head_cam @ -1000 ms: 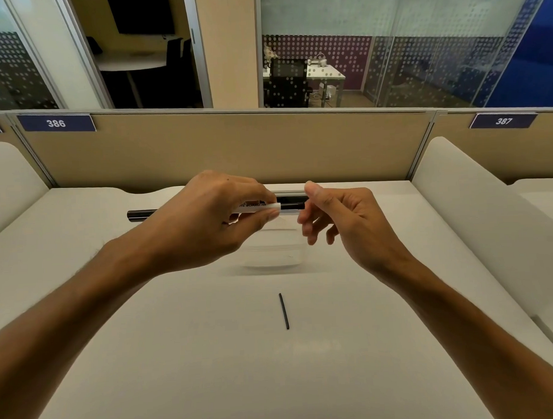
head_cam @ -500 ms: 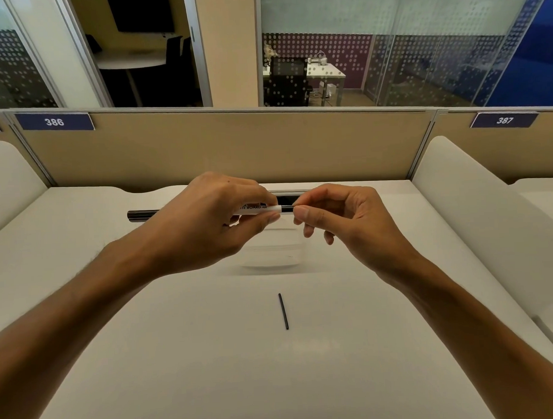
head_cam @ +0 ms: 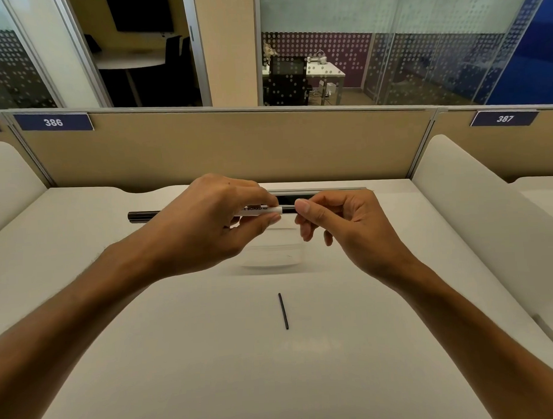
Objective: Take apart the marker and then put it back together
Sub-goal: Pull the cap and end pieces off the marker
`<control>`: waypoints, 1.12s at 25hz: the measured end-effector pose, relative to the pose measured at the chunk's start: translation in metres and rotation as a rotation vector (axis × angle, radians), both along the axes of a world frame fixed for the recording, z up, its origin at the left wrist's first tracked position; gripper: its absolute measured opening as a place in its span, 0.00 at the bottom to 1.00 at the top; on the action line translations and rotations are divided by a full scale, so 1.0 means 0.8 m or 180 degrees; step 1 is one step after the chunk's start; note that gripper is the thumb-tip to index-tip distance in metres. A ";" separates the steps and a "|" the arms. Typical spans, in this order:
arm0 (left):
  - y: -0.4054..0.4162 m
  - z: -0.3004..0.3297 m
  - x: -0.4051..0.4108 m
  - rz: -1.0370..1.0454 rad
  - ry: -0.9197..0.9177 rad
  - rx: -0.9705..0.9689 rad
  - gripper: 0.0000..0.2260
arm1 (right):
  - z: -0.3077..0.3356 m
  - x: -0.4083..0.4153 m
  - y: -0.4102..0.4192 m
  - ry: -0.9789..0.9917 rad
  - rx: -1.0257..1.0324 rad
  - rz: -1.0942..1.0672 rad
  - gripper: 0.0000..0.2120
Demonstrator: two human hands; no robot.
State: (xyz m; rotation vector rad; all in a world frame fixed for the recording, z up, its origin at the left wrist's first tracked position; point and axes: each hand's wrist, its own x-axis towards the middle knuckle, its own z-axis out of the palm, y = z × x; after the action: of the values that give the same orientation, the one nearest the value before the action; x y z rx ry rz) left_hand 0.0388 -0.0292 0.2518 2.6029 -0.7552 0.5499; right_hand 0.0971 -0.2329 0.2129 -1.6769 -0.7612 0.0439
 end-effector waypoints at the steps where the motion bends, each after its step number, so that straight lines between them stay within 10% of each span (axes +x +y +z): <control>1: 0.000 0.000 0.000 0.0003 0.0006 -0.0002 0.13 | 0.001 0.000 -0.001 0.0052 0.0007 0.0034 0.12; 28: -0.003 0.001 -0.003 0.0015 -0.0077 0.0059 0.09 | -0.001 -0.004 0.006 0.0113 -0.0141 -0.0104 0.18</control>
State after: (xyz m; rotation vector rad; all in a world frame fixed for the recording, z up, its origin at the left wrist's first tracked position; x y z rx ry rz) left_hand 0.0363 -0.0314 0.2525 2.6201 -0.7656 0.5792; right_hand 0.0938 -0.2284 0.2122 -1.7258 -0.7104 0.0678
